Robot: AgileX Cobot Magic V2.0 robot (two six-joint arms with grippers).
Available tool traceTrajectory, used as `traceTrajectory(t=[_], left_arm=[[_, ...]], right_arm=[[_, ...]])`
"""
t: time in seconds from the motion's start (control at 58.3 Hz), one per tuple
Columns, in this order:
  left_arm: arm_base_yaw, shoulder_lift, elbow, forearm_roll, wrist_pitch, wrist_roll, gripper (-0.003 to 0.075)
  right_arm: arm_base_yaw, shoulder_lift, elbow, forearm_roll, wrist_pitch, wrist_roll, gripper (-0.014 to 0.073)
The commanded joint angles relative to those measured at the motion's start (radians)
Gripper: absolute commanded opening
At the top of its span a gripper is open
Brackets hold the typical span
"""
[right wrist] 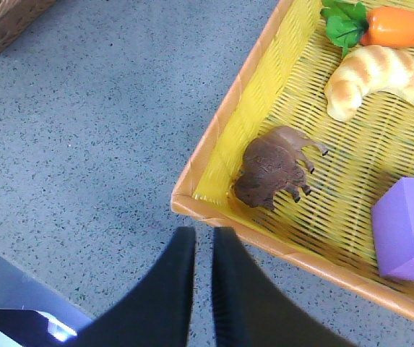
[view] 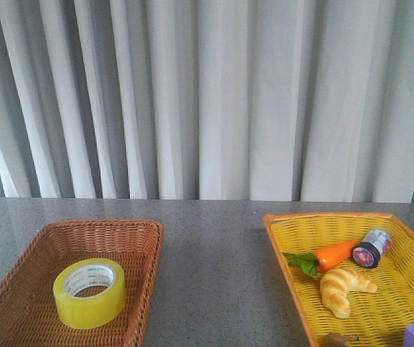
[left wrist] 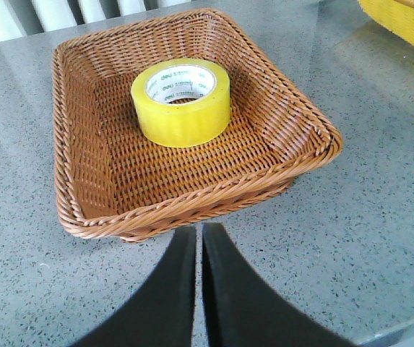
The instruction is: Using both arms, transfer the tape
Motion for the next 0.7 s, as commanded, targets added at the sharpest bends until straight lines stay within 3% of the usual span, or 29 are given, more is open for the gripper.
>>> traceTrajectory(t=[0.0, 0.532, 0.686], left_arm=[[-0.005, 0.011, -0.024, -0.018, -0.079, -0.008, -0.0007], [-0.005, 0.01, -0.024, -0.018, -0.081, -0.008, -0.0007], [-0.004, -0.052, 0.042, 0.021, -0.115, -0.007, -0.0007]], right_arm=[[-0.005, -0.007, -0.024, 0.004, -0.048, -0.004, -0.0011], [-0.005, -0.007, -0.024, 0.001, -0.047, -0.004, -0.0007], [-0.005, -0.007, -0.024, 0.001, -0.047, -0.004, -0.0007]])
